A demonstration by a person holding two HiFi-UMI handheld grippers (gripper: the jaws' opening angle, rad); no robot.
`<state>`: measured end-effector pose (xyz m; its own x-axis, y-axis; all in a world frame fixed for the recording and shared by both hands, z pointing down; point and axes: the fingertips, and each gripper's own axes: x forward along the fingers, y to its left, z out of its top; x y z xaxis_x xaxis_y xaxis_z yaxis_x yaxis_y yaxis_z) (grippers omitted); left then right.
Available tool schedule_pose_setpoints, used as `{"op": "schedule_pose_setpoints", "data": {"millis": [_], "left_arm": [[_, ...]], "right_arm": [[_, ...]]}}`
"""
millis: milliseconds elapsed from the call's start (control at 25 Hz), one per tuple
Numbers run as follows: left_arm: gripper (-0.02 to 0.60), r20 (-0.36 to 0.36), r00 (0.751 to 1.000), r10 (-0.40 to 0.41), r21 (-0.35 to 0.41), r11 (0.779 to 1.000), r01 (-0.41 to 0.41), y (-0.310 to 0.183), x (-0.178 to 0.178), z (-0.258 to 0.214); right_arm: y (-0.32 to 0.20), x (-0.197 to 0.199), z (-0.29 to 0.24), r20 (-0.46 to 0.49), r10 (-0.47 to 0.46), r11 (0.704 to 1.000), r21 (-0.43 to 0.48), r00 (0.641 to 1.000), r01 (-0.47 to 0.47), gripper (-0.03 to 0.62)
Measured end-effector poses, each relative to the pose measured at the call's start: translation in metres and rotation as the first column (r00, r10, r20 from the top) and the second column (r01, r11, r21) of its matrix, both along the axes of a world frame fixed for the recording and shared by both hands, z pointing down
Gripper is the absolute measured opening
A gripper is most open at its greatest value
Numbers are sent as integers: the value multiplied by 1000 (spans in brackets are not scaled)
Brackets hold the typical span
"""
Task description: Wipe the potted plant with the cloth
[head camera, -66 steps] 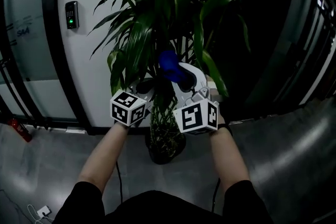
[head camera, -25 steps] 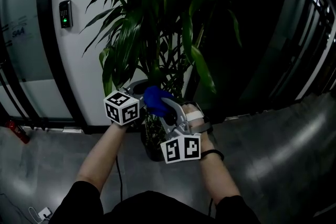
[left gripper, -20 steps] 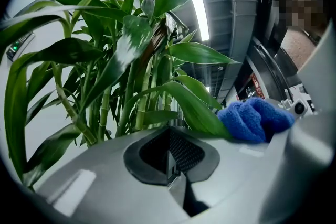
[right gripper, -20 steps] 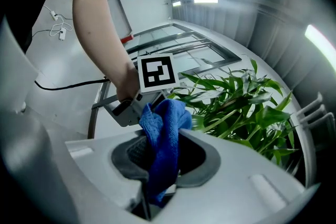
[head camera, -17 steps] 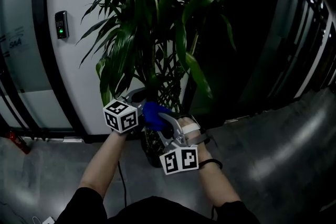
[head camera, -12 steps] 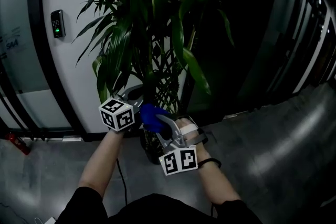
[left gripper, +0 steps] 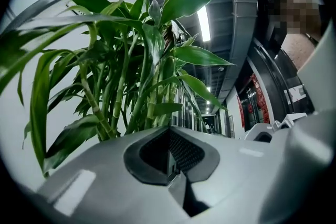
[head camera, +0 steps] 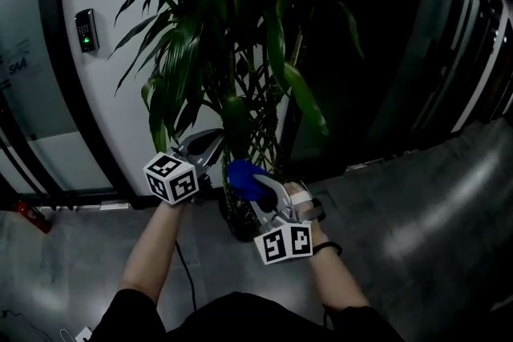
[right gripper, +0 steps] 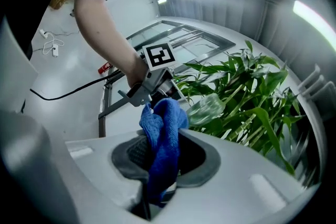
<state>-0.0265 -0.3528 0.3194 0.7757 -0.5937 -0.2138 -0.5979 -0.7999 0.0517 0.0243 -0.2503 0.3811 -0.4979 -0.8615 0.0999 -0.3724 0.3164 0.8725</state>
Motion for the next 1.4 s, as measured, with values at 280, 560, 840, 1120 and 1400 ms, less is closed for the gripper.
{"op": "schedule_pose_setpoints", "data": {"millis": [280, 560, 840, 1120, 1400], "left_arm": [[6, 47, 996, -81, 2, 997, 81, 26, -33, 30], [6, 78, 982, -170, -23, 985, 173, 56, -70, 75], [6, 76, 987, -145, 24, 989, 143, 78, -85, 78], [6, 59, 986, -157, 24, 987, 156, 86, -89, 89], [6, 68, 950, -306, 31, 952, 304, 58, -64, 106]], "right_arm": [[1, 28, 18, 313, 67, 981, -193, 947, -6, 87], [2, 51, 43, 641, 160, 946, -316, 751, 69, 87], [-1, 50, 36, 756, 175, 939, -321, 631, 125, 87], [-4, 32, 54, 764, 145, 925, -330, 628, 188, 87], [-49, 80, 65, 753, 83, 919, -311, 653, 241, 87]]}}
